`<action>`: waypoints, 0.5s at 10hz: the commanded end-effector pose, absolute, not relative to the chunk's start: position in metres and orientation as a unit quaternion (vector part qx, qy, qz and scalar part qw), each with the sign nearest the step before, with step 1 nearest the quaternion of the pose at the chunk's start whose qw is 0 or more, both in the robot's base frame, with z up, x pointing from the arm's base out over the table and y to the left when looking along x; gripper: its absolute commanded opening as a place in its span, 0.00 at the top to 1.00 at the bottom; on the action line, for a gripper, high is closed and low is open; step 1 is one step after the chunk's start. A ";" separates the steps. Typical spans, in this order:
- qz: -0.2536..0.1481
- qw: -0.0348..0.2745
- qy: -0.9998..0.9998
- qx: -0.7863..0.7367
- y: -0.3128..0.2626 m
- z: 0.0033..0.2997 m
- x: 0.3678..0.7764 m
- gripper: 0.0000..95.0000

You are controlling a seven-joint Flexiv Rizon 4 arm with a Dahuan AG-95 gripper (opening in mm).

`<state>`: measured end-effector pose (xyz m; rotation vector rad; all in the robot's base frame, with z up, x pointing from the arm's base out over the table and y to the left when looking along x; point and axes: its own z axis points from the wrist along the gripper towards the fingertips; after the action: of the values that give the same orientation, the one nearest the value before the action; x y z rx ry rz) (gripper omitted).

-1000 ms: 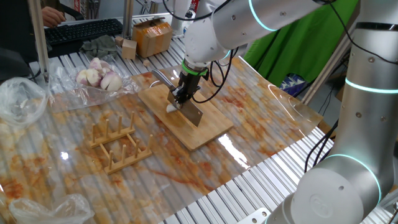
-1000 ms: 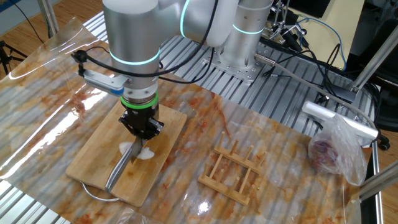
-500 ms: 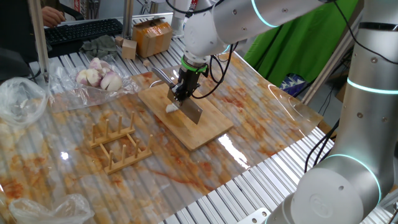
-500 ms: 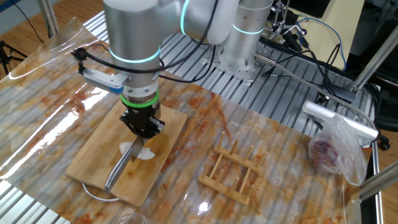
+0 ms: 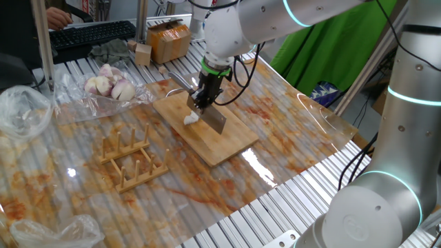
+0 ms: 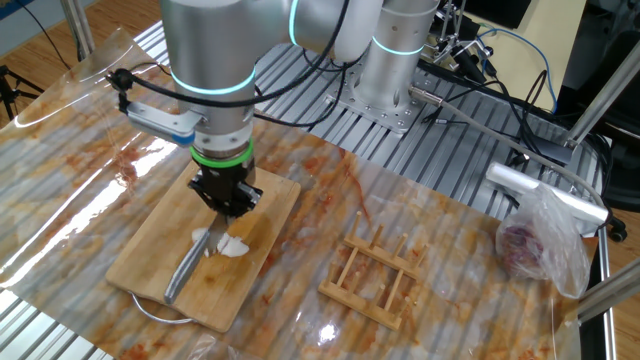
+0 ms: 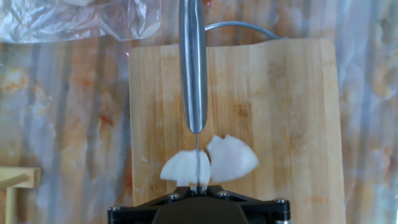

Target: Chop the onions

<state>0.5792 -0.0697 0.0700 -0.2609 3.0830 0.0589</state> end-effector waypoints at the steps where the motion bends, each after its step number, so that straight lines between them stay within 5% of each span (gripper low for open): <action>1: 0.018 0.026 0.995 -0.097 -0.079 0.071 0.581 1.00; 5: 0.008 0.033 0.994 -0.109 -0.083 0.071 0.583 1.00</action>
<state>0.5830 -0.0836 0.0715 -0.3369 3.0566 0.0223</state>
